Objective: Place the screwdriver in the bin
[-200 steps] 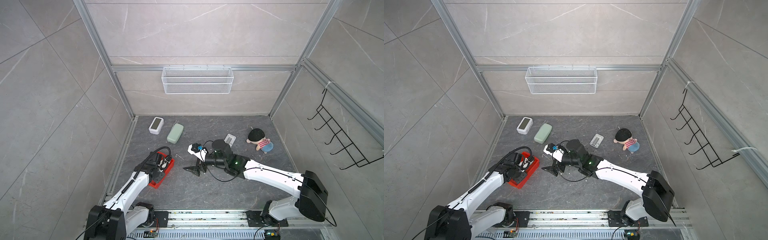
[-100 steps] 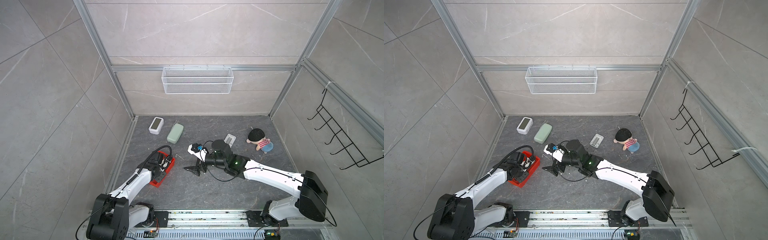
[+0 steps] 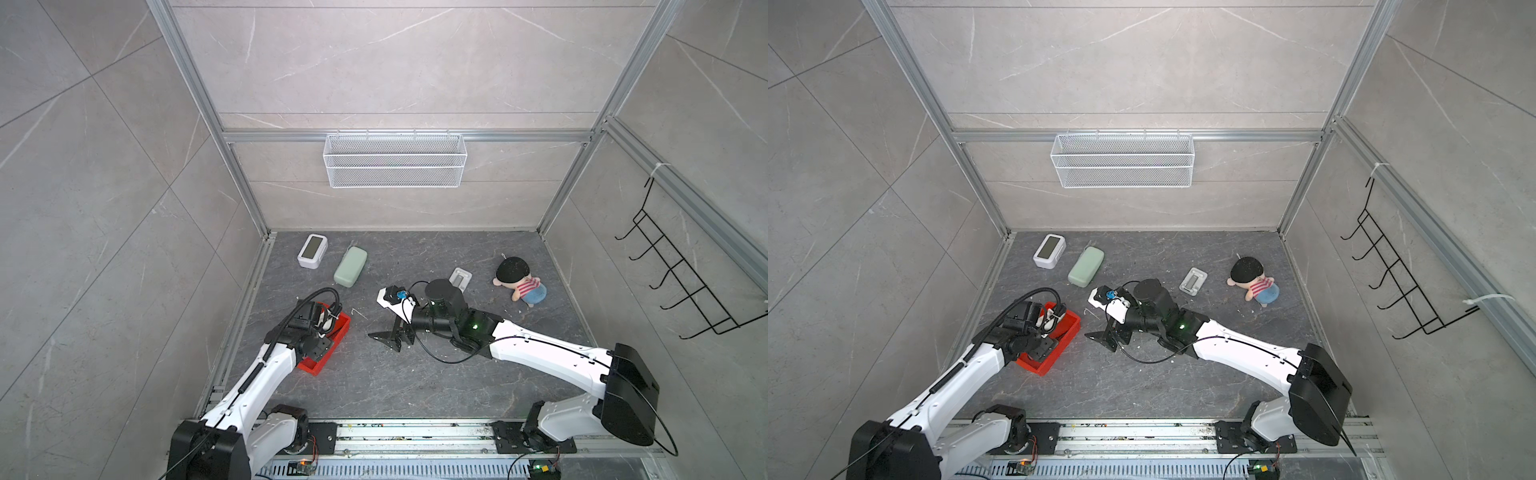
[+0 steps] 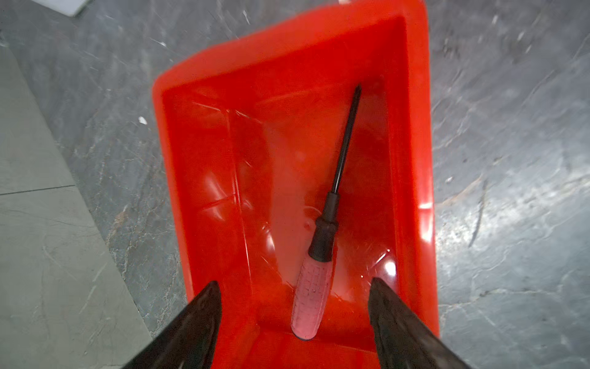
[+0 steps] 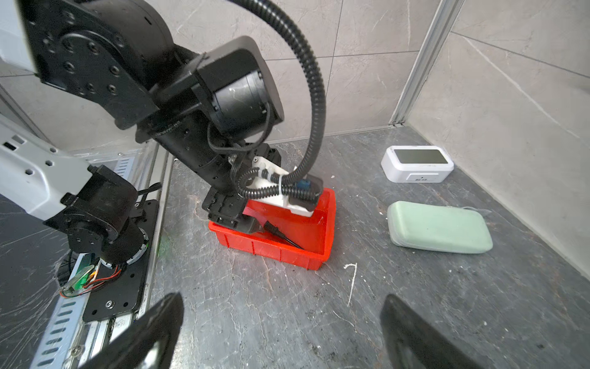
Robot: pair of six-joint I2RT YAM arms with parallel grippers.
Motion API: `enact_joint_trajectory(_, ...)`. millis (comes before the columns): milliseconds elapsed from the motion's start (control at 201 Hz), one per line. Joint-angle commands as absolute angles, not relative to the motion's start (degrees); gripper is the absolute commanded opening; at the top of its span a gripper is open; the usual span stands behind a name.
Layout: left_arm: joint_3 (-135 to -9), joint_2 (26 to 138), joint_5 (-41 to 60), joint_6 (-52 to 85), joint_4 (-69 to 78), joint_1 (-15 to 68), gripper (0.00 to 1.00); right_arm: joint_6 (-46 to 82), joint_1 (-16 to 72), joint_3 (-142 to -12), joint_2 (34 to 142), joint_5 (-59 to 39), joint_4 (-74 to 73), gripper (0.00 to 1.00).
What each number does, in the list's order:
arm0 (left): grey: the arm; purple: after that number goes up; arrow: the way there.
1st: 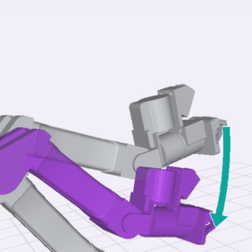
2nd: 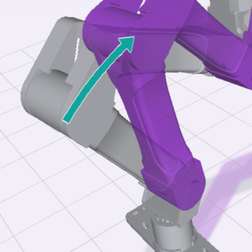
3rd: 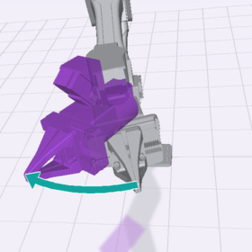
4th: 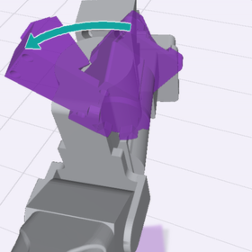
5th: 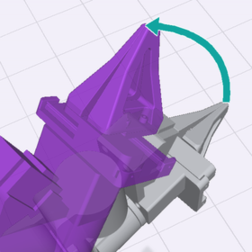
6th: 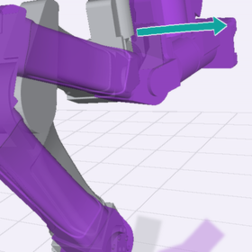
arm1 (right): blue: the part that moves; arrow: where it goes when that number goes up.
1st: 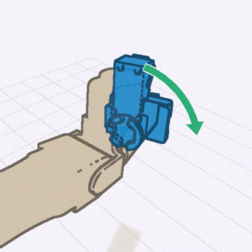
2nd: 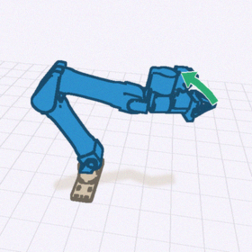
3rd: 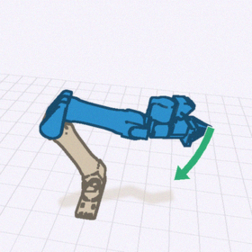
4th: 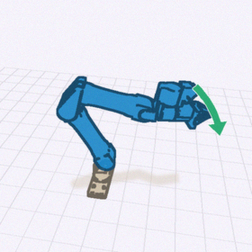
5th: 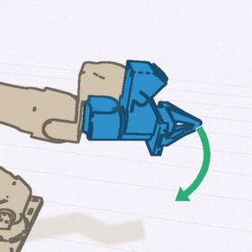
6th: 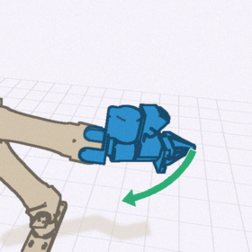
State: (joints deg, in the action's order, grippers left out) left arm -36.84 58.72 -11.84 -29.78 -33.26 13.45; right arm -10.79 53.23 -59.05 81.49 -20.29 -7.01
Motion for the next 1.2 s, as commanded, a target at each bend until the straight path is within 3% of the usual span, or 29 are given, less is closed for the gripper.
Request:
enact_joint_trajectory(0, -40.4, 55.9, -11.0, -28.8, -34.1, 13.2, 0.79, -11.0, 53.5, -58.3, 79.1, -17.5, -6.6, 0.99)
enact_joint_trajectory(289, -43.1, 52.1, -6.8, -20.0, -22.0, 13.2, 0.9, -6.6, 50.4, -51.5, 73.9, -8.6, -14.8, 0.99)
enact_joint_trajectory(508, -40.9, 52.4, -2.9, -14.5, -10.5, 13.2, 0.97, 0.0, 41.5, -41.7, 68.4, -2.7, -23.6, 0.99)
enact_joint_trajectory(801, -29.6, 56.3, -11.5, -8.4, 10.4, 13.2, 1.0, 0.6, 26.2, -27.8, 63.1, 7.1, -28.9, 0.99)
enact_joint_trajectory(1194, -18.4, 61.5, -15.7, -4.8, 26.3, 6.3, 1.0, -3.5, 11.4, -19.1, 71.7, 6.7, -39.6, 0.99)
